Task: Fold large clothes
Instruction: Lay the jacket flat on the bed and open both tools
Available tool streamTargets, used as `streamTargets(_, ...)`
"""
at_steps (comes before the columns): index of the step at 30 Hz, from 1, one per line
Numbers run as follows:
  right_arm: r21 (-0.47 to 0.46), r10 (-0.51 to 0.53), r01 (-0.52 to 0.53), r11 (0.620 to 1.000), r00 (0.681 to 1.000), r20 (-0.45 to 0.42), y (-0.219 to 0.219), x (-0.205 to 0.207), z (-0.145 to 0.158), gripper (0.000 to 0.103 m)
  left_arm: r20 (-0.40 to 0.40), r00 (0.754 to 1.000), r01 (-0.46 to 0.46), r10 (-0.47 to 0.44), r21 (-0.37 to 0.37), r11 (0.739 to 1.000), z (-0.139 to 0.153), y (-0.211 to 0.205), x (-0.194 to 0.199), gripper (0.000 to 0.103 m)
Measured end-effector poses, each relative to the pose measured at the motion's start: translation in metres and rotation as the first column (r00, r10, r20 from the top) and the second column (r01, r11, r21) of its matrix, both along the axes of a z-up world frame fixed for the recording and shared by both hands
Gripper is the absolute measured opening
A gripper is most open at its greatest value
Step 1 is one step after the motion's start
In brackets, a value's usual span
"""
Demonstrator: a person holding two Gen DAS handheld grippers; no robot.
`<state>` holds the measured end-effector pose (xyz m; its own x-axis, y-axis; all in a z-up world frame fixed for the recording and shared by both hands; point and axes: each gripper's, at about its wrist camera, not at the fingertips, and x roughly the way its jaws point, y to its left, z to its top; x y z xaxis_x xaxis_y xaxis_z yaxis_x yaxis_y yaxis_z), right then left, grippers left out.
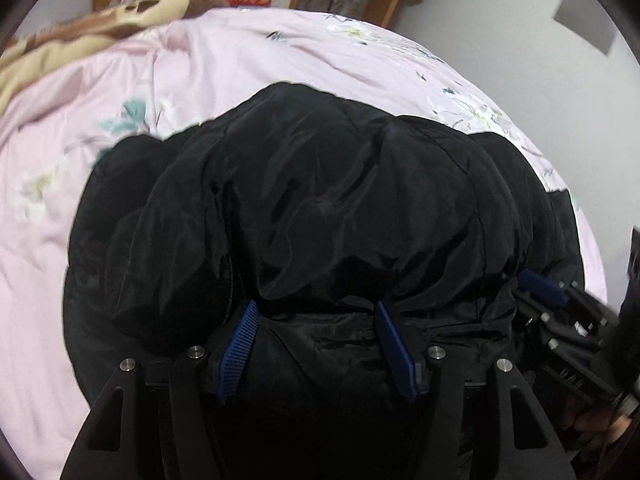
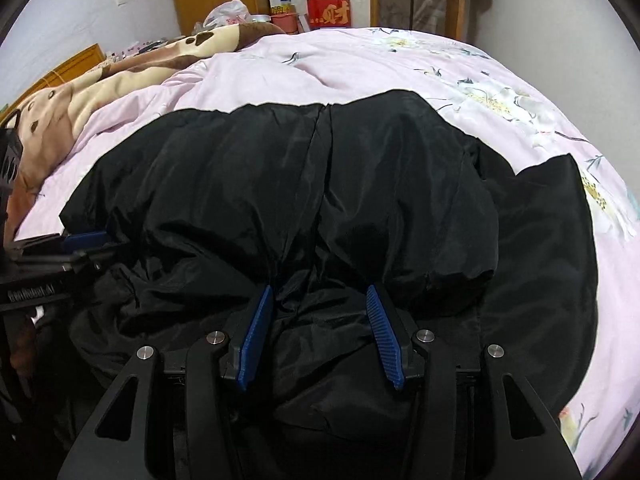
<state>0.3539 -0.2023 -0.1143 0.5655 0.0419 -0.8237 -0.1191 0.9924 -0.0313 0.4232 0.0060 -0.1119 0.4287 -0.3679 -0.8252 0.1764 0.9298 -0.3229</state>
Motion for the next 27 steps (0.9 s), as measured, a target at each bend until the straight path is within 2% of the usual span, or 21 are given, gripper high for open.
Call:
streamTargets(5, 0.010, -0.013, 0.013, 1.000, 1.000, -0.011, -0.002, -0.001, -0.007, 0.050, -0.007, 1.000, -0.014, 0.014, -0.006, 1.000, -0.005, -0.001, -0.004, 0.061)
streamTargets(9, 0.021, -0.035, 0.036, 0.999, 0.999, -0.033, -0.002, 0.000, -0.002, 0.050, -0.027, 1.000, -0.015, 0.014, -0.023, 1.000, 0.002, 0.004, -0.006, 0.061)
streamTargets(11, 0.039, -0.051, 0.051, 0.998, 0.999, -0.014, -0.002, -0.005, 0.008, 0.050, -0.032, 0.999, -0.022, 0.021, -0.032, 0.999, 0.011, 0.010, -0.011, 0.061)
streamTargets(14, 0.042, -0.042, 0.041, 0.998, 0.998, 0.039, 0.000, -0.028, 0.030, 0.050, -0.033, 0.999, -0.030, 0.027, -0.088, 0.996, 0.032, 0.021, -0.029, 0.061)
streamTargets(19, 0.070, -0.066, 0.059, 0.996, 0.992, 0.109, -0.004, -0.067, 0.070, 0.050, 0.030, 0.999, -0.036, 0.038, -0.076, 0.996, 0.070, 0.040, -0.075, 0.061)
streamTargets(22, 0.080, -0.055, 0.044, 0.996, 0.988, 0.144, -0.004, -0.094, 0.096, 0.050, 0.070, 0.997, -0.020, 0.024, -0.062, 0.998, 0.093, 0.045, -0.103, 0.065)
streamTargets(25, 0.103, -0.064, 0.048, 0.994, 0.984, 0.164, -0.005, -0.114, 0.114, 0.050, 0.072, 0.997, -0.022, 0.028, -0.083, 0.996, 0.107, 0.056, -0.122, 0.065)
streamTargets(27, 0.122, -0.077, 0.057, 0.991, 0.983, 0.166, -0.004, -0.128, 0.123, 0.050, 0.085, 0.996, -0.035, 0.041, -0.072, 0.997, 0.115, 0.063, -0.137, 0.066)
